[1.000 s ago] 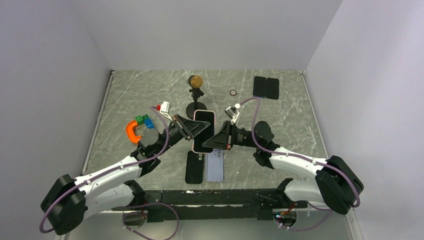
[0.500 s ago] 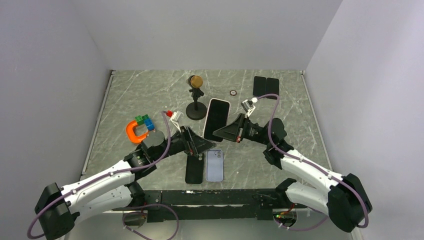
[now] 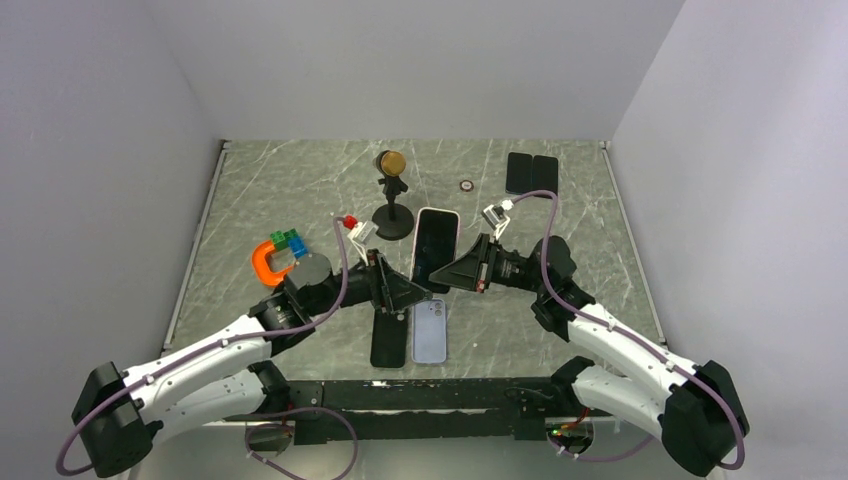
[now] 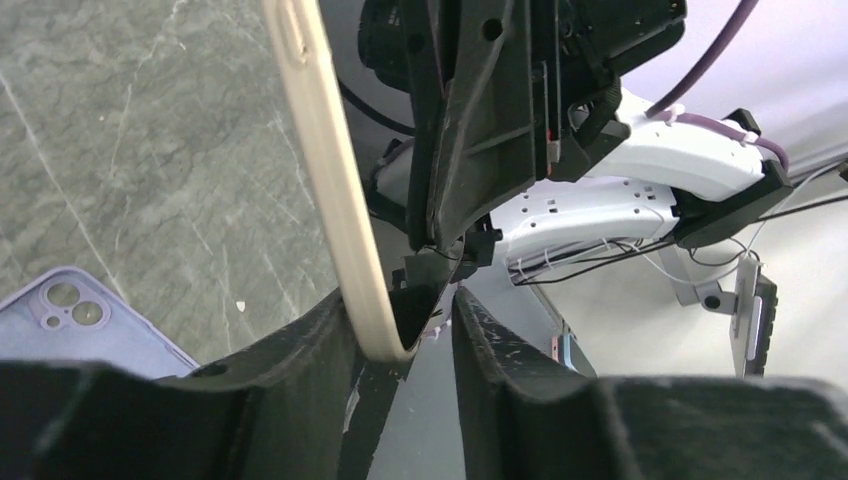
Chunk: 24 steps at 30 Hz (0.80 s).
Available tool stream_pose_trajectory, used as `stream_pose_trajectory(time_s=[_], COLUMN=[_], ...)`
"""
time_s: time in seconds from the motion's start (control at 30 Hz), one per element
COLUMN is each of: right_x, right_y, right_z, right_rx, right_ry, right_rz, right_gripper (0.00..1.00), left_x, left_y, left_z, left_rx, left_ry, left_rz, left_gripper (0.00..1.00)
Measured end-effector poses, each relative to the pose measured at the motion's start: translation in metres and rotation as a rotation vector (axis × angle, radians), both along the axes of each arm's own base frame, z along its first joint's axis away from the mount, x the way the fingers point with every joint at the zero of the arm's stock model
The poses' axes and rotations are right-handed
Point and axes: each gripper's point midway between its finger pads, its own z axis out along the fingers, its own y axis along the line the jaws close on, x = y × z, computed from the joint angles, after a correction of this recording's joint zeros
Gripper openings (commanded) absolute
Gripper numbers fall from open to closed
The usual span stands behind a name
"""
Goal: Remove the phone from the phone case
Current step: Remove the phone case from the phone.
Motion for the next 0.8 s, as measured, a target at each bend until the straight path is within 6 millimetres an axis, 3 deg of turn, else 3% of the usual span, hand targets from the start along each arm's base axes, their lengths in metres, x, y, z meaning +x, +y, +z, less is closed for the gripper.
stream_pose_trajectory(time_s=[0.13,0.2,0.4,0.8], right_x=[-0.006,-0.008,-0.015,-0.03], right_y=[0.0,-0.002,-0.002,0.0], right_z=[0.001,0.004,0.021,0.03], right_rx=[-0.001,0.003,0.053,0.18], right_ry=[-0.023,-0.054,-0.136,-0.049], right_rz=[0.036,0.048,0.088,0.257], right_gripper=[0.0,0.0,0.0,0.0], left_x=[-0.001,-0.004,-0.01,-0.027], left_y=[-0.003,-0.003,-0.001,0.006], left_z=[0.006,0.01,0.024,0.028], left_rx=[-0.003,-0.015,-0.051,0.0], left_ry=[-0.016,-0.005,-0.083,-0.425], left_rz=[-0.048,-0.078,-0.169,-0.316], left_gripper=[0.1,0.05,0.0,0.0])
